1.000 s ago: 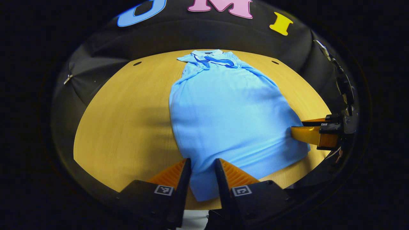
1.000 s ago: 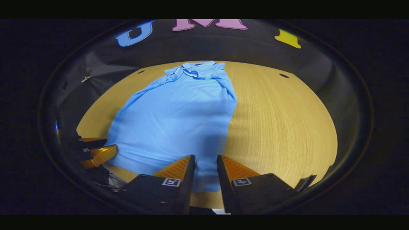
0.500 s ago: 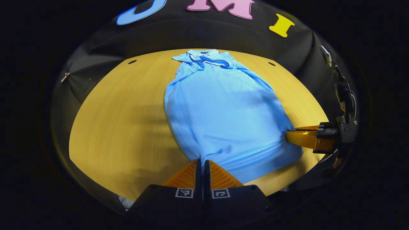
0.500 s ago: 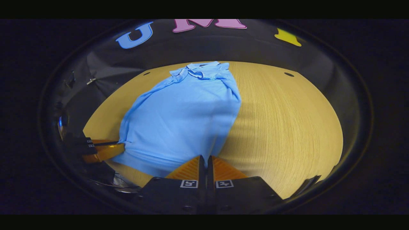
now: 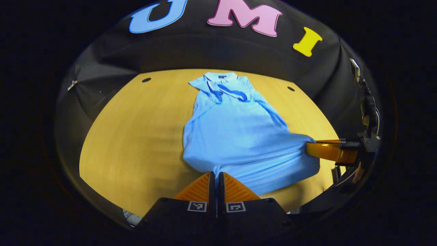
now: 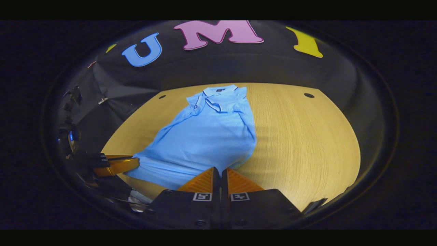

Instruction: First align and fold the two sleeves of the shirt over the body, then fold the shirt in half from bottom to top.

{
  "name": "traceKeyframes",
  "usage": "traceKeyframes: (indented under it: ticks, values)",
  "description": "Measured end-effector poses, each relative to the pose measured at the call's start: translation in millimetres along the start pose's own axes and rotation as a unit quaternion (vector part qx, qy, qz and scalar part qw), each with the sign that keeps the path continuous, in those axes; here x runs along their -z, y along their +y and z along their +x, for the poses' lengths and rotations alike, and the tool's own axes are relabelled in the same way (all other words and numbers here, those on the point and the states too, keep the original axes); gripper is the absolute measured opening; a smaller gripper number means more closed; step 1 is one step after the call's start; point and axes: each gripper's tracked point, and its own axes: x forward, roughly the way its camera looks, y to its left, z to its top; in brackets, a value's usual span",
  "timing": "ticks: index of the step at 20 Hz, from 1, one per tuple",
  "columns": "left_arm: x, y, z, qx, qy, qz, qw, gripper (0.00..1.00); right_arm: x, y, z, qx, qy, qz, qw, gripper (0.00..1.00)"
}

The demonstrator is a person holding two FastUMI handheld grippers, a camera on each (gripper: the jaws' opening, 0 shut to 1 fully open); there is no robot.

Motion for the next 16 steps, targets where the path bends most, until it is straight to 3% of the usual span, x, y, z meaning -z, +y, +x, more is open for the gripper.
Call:
traceKeyframes:
  ticks: [2, 5, 6, 7, 10, 11, 16]
  values:
    - [-37.0, -0.3, 1.7, 0.004, -0.027, 0.008, 1.0, 0.06, -35.9, 1.1, 3.8, -0.007, -0.022, -0.003, 1.0, 0.0]
    - [-84.5, 1.5, 9.8, 0.009, -0.054, -0.009, 0.998, 0.06, -93.8, -0.1, 17.4, -0.014, -0.056, -0.017, 0.998, 0.05]
    - [-103.6, 5.1, 15.3, 0.007, -0.066, -0.01, 0.998, 0.06, -111.4, -0.5, 24.4, -0.017, -0.065, -0.021, 0.998, 0.0]
    - [-118.5, 9.4, 23.0, 0.003, -0.074, -0.01, 0.997, 0.06, -130.9, 0.0, 32.2, -0.022, -0.076, -0.022, 0.997, 0.05]
    - [-173.0, 21.1, 49.7, -0.006, -0.103, -0.009, 0.995, 0.06, -185.1, -0.6, 62.6, -0.029, -0.106, -0.025, 0.994, 0.05]
    - [-190.6, 23.9, 59.1, -0.006, -0.113, -0.009, 0.994, 0.06, -200.2, -0.4, 73.8, -0.029, -0.115, -0.028, 0.993, 0.0]
    - [-271.9, 39.4, 116.8, -0.018, -0.139, 0.023, 0.99, 0.06, -270.4, -13.5, 133.0, -0.024, -0.15, -0.038, 0.988, 0.05]
